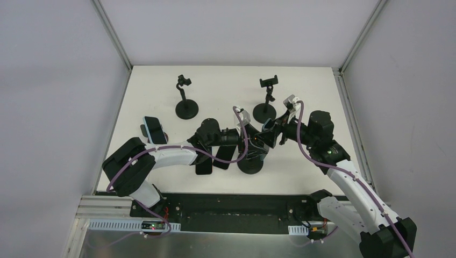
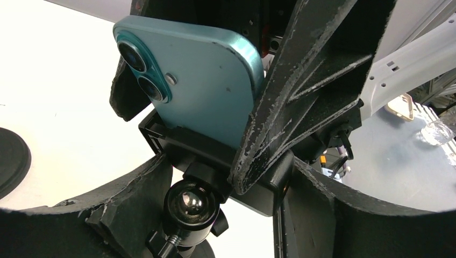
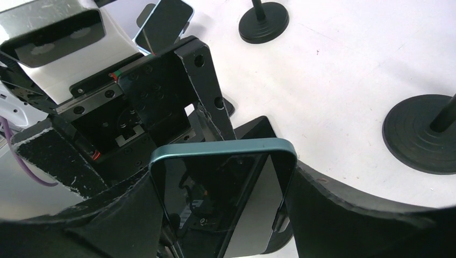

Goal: Remove the phone from the phone stand

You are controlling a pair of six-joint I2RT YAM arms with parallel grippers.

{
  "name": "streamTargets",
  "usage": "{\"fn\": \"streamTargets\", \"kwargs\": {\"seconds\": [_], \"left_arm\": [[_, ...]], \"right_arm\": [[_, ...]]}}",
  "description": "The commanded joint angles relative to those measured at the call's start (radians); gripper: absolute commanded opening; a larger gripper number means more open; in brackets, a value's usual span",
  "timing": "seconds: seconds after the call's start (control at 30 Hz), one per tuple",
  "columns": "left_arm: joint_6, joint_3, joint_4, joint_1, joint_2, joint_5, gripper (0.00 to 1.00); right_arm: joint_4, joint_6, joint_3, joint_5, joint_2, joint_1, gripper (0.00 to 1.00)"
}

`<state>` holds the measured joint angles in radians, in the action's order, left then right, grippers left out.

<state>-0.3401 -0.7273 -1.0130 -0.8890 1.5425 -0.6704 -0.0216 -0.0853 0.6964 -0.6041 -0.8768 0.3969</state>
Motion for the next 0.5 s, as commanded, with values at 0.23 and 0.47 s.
{"fn": "streamTargets", "kwargs": {"seconds": [0.23, 0.47], "left_arm": [[-0.052, -0.012, -0.005, -0.025, -0.058, -0.025, 0.13], [-0.138, -0.057, 0.019, -0.023, -0.041, 0.062, 0.57]], "right_arm": [[0.143, -0.02, -0.061, 0.322, 0.026, -0.042, 0.0], [0.129, 0.072, -0.075, 0.488, 0.08, 0.092, 0.0]]}}
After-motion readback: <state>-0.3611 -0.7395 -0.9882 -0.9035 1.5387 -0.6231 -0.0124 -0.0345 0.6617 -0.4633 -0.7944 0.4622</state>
